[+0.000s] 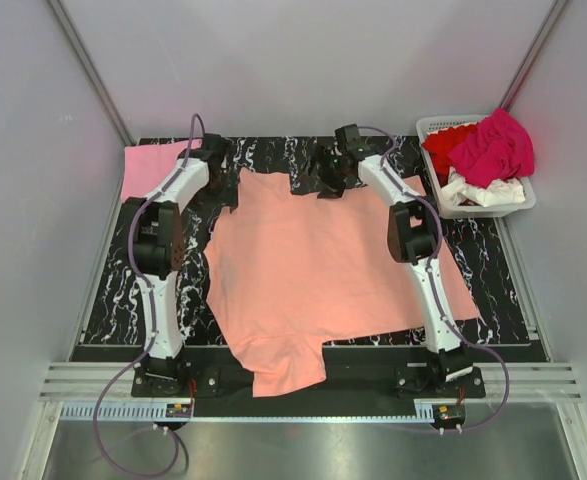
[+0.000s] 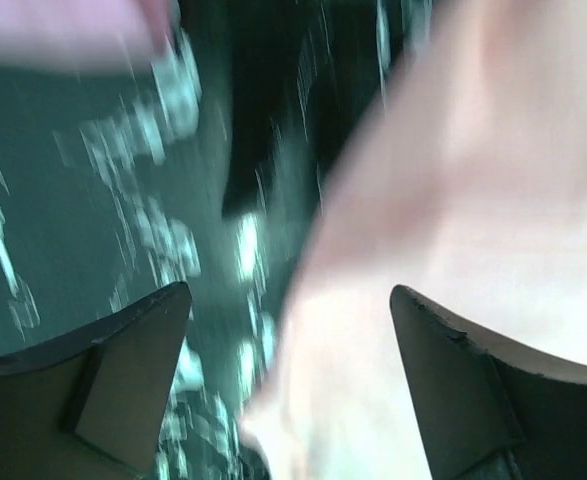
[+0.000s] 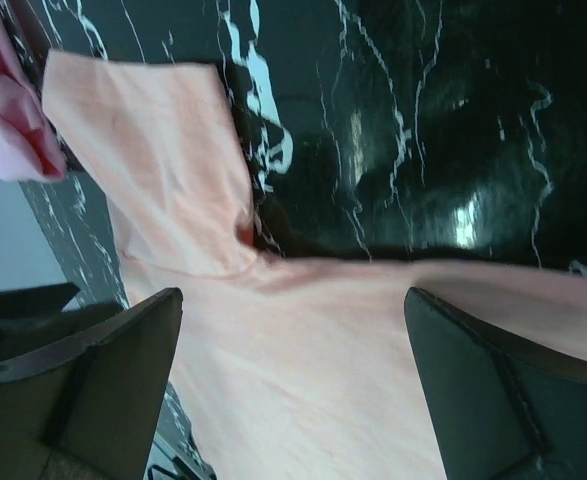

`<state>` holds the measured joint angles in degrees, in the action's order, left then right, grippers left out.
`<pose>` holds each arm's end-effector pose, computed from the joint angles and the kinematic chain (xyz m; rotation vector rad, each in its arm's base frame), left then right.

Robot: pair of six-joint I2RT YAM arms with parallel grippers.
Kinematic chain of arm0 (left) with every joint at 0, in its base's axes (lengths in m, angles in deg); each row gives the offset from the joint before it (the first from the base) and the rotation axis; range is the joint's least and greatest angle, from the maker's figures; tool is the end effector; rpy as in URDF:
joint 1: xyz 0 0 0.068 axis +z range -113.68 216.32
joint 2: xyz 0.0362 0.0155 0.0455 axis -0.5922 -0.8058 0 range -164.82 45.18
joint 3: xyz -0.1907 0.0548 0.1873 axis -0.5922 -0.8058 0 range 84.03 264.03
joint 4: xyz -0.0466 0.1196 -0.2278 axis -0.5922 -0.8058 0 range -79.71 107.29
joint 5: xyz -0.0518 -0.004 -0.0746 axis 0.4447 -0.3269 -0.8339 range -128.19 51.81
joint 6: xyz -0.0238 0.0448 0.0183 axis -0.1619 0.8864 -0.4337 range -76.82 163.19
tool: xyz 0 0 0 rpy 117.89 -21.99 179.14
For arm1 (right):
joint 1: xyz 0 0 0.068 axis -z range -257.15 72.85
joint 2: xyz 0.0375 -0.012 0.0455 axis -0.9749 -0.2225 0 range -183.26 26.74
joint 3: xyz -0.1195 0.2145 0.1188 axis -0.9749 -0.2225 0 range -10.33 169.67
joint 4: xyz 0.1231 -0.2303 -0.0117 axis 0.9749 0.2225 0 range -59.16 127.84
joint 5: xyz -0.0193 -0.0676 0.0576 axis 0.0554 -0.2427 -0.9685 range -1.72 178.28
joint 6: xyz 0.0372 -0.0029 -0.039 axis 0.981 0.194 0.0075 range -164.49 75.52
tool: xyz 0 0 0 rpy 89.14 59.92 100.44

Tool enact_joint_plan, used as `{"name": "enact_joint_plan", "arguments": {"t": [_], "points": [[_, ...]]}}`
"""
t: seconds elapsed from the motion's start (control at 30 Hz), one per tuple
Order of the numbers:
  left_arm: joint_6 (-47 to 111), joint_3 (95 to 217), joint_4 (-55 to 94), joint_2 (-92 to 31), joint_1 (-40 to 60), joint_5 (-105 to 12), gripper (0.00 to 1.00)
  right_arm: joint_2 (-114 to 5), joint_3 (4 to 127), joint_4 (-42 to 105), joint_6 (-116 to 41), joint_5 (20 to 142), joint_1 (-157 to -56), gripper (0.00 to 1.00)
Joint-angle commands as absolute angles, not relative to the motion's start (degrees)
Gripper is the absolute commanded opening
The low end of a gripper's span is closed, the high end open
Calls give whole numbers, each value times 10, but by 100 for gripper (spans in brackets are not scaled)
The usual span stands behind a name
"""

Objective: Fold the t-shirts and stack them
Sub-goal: Flatten the tshirt out

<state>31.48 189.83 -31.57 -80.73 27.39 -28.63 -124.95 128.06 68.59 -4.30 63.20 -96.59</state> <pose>0.4600 -0.0662 0.1976 -0.1094 2.7465 0.1349 0.5337 0.2045 0.1579 0.2670 2.5943 0.9586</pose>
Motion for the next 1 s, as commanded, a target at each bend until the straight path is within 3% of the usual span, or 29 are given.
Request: {"name": "enact_joint_plan", "arguments": {"t": [0.0,0.13,0.23,0.37,0.67,0.87,0.97], "points": [[275,1780,-237,-665,239,-304,86,-1136,1234,644,-83,641,-972,100],[246,1727,-195,-645,209,-340,84,-1078,1237,687,-120,648,-972,100],[231,1738,-196,-665,180,-335,83,-985,1173,699,-150,680,-974,100],[201,1746,-181,-708,168,-358,83,-810,896,621,-159,788,-988,100],[221,1843,-218,-830,173,-332,83,-518,429,421,-128,827,-1032,100],[256,1971,-281,-919,183,-309,83,-417,253,257,-85,780,-1053,100],[264,2045,-317,-963,199,-310,84,-402,226,210,-71,761,-1053,100]]}}
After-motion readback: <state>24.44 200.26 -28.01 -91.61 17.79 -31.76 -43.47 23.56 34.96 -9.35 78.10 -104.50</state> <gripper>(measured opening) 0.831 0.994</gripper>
